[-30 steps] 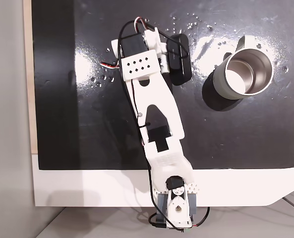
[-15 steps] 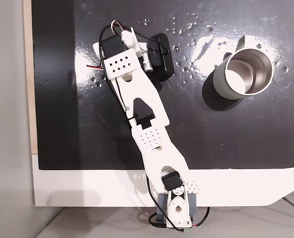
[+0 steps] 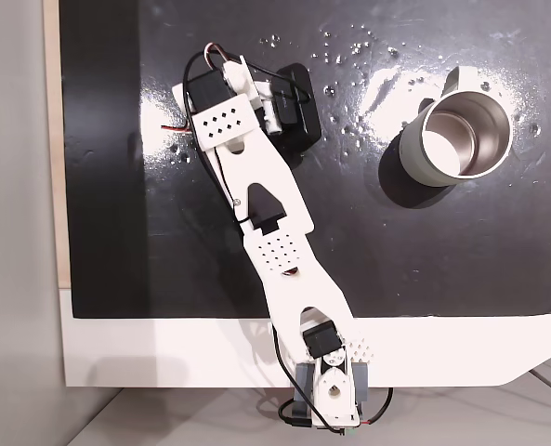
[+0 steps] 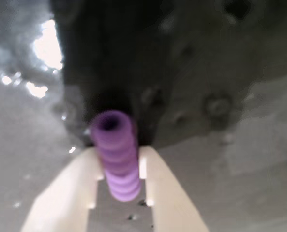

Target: Grasp a pengrip and put it in the cup.

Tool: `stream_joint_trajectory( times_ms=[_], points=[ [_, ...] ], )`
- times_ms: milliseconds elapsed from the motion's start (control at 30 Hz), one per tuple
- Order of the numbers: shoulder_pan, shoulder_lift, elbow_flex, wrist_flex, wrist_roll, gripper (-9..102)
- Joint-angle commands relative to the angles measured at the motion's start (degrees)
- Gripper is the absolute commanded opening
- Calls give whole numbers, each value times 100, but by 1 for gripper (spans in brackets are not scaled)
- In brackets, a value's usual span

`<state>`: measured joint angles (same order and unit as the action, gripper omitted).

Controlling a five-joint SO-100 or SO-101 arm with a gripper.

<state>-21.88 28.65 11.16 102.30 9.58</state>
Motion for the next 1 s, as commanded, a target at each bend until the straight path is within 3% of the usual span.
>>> stream_joint_trajectory(
  times_ms=[0, 167, 533, 967],
  points=[
    [-53, 114, -220, 62, 0, 0],
    [97, 809, 132, 70, 35, 0],
    [1028, 4025, 2118, 70, 62, 0],
    [3691, 6776, 3964, 70, -1345, 0]
  ],
)
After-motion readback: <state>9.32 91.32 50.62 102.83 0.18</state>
